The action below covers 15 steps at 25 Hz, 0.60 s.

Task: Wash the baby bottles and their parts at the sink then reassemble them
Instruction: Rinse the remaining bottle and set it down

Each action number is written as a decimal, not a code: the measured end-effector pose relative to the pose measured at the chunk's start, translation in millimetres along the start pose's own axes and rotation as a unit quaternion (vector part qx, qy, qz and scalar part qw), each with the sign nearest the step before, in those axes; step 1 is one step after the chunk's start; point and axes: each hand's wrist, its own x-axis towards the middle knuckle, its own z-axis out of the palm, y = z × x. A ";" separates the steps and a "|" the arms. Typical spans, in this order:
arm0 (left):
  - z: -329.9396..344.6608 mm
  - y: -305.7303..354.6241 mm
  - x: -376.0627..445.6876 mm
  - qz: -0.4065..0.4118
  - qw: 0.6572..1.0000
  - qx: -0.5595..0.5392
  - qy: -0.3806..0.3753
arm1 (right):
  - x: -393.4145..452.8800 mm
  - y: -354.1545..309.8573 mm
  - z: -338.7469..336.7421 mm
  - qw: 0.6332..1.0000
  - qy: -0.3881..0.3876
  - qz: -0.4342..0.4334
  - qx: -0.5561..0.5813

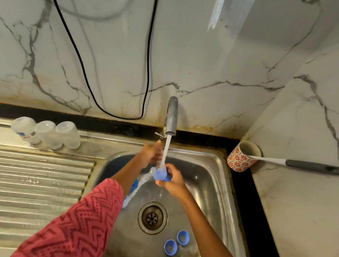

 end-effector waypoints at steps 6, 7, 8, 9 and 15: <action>-23.9 -125.6 -66.0 -0.241 0.956 0.120 -0.116 | -42.5 -5.5 18.2 0.877 -0.135 -0.028 -0.460; -27.4 -133.6 -74.9 -0.255 0.954 0.095 -0.129 | -48.2 -5.1 23.7 0.859 -0.150 -0.013 -0.489; -25.0 -137.8 -83.9 -0.231 0.959 0.107 -0.124 | -53.7 -5.7 28.0 0.851 -0.154 0.003 -0.503; -26.9 -138.0 -89.2 -0.203 0.964 0.115 -0.127 | -57.9 -5.8 31.1 0.846 -0.147 0.014 -0.513; -66.1 -117.6 -111.2 -0.159 0.967 0.164 -0.113 | -61.4 -36.7 57.3 0.817 -0.066 0.042 -0.571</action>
